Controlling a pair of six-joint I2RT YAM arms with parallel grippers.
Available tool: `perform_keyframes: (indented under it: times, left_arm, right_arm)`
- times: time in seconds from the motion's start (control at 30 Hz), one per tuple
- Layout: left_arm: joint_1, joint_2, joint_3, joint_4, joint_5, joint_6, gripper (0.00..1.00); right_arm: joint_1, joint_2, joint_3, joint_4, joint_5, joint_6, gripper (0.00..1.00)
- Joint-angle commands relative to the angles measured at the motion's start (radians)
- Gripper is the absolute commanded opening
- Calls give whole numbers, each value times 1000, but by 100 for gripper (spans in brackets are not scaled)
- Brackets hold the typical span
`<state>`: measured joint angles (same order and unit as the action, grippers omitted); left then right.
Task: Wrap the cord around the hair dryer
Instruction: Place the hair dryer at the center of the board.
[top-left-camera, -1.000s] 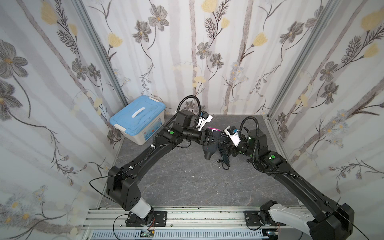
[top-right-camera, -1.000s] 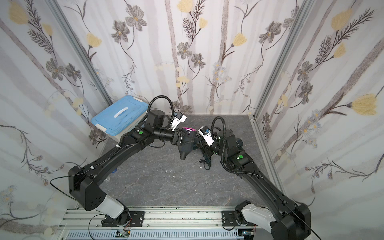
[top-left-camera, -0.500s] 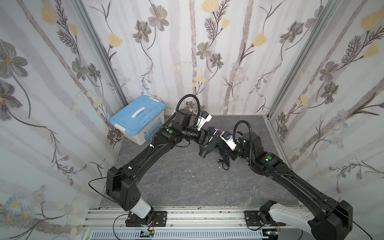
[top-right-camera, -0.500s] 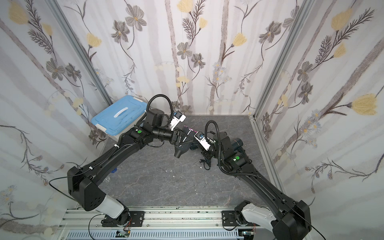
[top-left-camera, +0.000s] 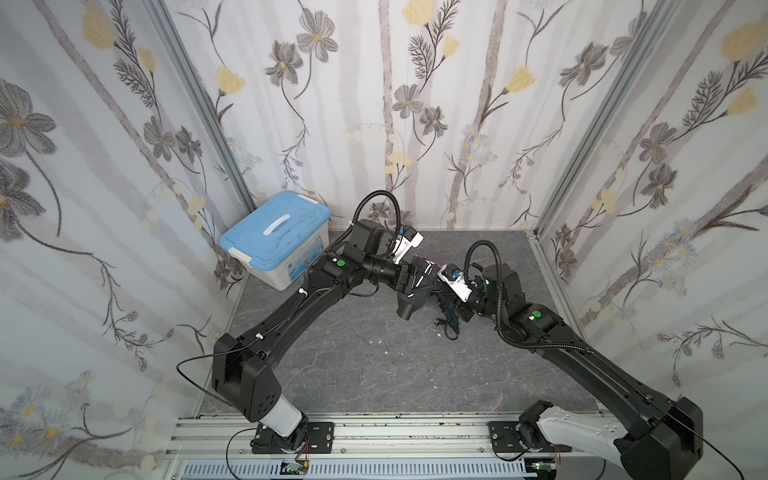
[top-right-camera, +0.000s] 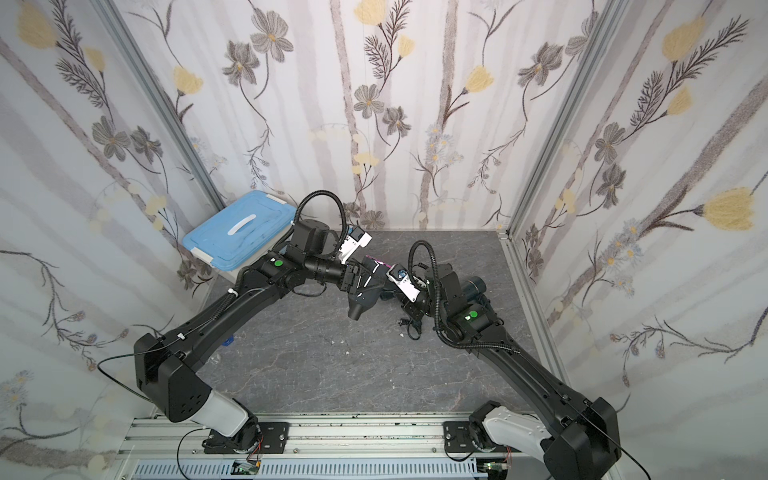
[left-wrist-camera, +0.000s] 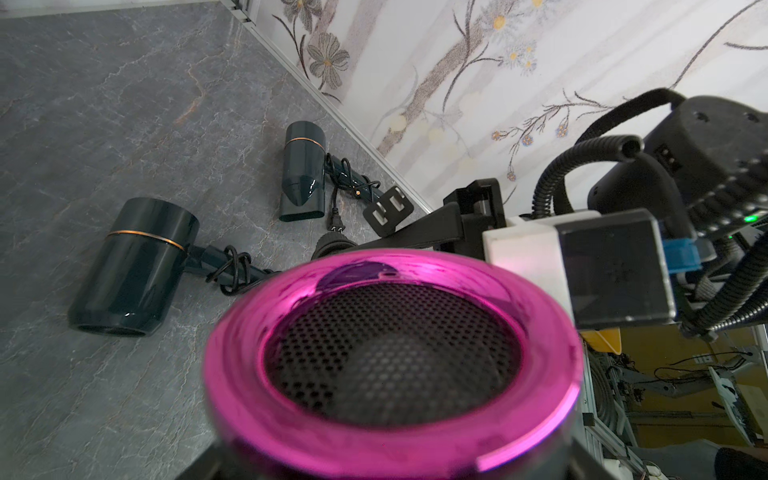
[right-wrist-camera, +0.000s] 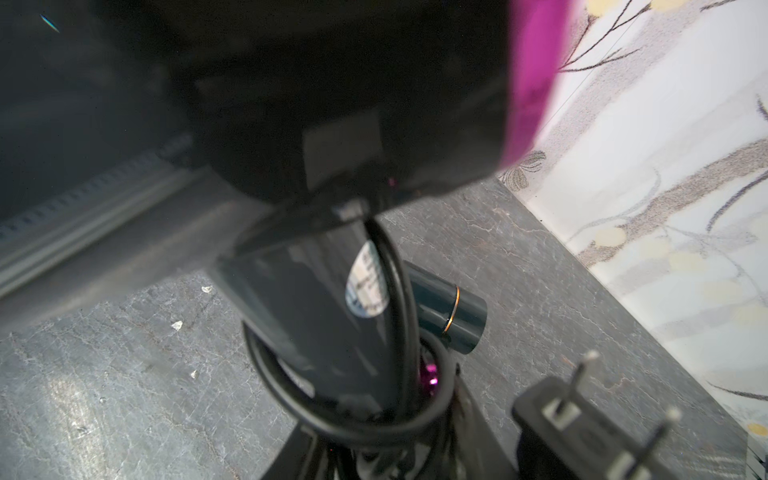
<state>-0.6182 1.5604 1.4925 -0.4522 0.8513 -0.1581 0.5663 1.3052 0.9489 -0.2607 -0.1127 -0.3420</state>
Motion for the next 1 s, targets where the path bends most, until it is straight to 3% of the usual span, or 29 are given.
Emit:
perform_keyframes:
  times: [0.0, 0.1, 0.2, 0.57, 0.73, 0.97]
  left_arm:
    - [-18, -14, 15, -10, 285, 157, 0]
    - [-17, -14, 20, -71, 255, 196, 7]
    - [-16, -21, 5, -127, 223, 226, 29]
    - [4, -141, -204, -124, 105, 201, 66]
    - [18, -164, -274, -116, 60, 179, 68]
    - [19, -126, -370, -65, 71, 132, 63]
  right_arm:
    - [4, 31, 8, 35, 3, 56, 0]
    - [7, 41, 8, 25, -25, 75, 0]
    - [23, 51, 7, 14, -55, 107, 0]
    - [129, 108, -62, 57, -105, 209, 0]
    - [159, 178, -65, 70, -136, 238, 0]
    - [162, 366, -22, 75, -219, 227, 0]
